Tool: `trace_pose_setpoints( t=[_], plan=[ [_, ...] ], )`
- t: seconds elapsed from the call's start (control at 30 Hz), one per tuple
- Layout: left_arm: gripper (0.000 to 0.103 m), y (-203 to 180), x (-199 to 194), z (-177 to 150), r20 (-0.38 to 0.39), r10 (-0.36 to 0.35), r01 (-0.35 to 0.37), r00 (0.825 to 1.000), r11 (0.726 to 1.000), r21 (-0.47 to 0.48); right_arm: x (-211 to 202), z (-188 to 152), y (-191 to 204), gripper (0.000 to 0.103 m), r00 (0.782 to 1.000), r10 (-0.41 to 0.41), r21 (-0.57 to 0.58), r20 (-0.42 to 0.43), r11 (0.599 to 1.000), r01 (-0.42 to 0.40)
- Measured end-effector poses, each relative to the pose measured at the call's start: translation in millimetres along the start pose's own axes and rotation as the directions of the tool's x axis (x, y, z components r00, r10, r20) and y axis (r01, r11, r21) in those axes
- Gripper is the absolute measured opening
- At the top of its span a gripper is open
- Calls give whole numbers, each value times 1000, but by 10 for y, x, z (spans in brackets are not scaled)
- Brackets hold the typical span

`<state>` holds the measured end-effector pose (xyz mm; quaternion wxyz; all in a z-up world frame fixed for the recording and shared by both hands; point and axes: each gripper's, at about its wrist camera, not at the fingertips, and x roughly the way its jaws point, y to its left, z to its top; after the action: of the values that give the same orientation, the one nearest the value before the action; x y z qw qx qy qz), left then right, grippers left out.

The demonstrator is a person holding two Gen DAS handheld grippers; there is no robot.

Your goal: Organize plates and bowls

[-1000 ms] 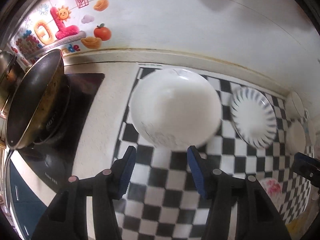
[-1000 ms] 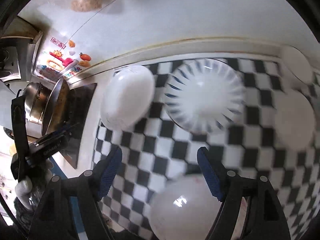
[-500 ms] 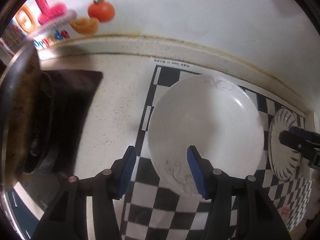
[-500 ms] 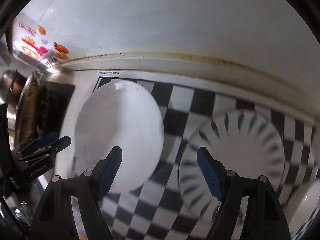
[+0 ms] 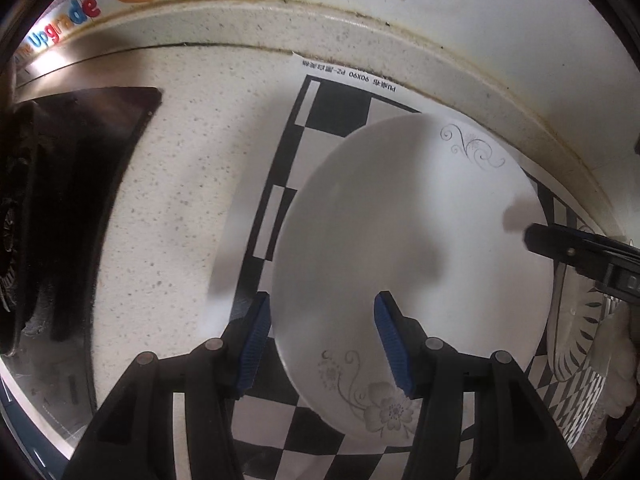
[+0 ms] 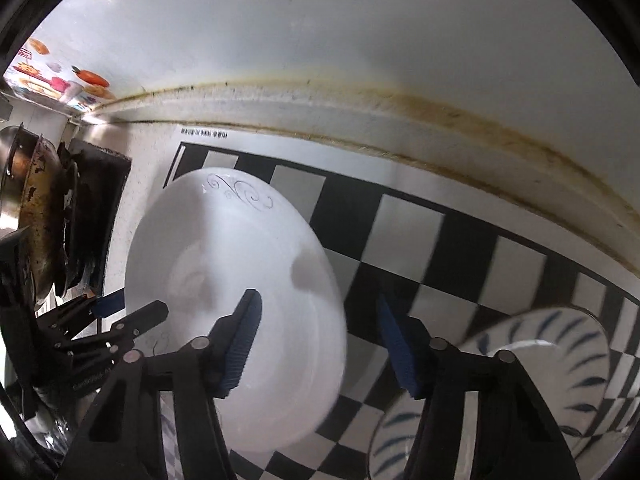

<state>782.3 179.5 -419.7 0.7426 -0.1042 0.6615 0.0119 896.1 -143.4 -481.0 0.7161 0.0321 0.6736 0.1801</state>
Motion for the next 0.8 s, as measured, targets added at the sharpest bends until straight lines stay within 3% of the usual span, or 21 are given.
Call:
trace_pose_setpoints(
  t=[0.07,0.17,0.27,0.57,0.8],
  plan=[
    [48,-6,56,8,-12,5,-5,1000,1000,3,122,16,0,47,999,14,4,-35,1000,-14],
    [42,-3,70,11,10,4,-4,1000,1000,1,168,26,41,41,999,22,0,-45,1000,-22],
    [39,53,55,-1,31,-2,3,1000,1000,-23,145,26,78,28,999,-33,-24,-41,999,32],
    [36,135,-42,-164,50,-13,14,999,1000,-22,49,-228,84,23,999,24,-2,-24,1000,-24],
    [36,128,-352,-295,87,-26,26,996,1000,3,-215,-577,86,23,998,59,32,20,998,-60]
  ],
)
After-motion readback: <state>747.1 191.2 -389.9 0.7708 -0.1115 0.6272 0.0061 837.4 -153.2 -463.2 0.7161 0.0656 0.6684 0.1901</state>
